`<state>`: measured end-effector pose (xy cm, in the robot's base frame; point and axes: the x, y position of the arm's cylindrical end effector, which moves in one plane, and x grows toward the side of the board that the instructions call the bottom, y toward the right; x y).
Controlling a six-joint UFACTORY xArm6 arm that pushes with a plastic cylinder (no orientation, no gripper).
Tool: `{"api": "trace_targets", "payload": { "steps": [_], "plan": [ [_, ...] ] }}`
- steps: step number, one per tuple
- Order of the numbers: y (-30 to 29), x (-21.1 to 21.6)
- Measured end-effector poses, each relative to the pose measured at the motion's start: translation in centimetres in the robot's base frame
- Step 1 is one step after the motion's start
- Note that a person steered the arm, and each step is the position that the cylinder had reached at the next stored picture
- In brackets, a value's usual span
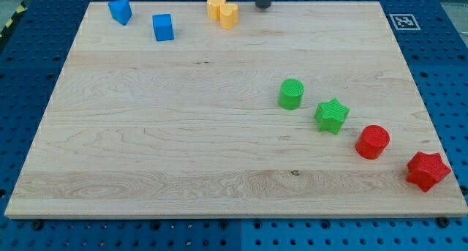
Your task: Move the yellow hexagon to the left of the yellow heart
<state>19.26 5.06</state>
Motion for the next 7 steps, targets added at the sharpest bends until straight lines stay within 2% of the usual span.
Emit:
{"api": "trace_targets", "payload": {
  "steps": [7],
  "plan": [
    [-11.5,0.0]
  ]
}}
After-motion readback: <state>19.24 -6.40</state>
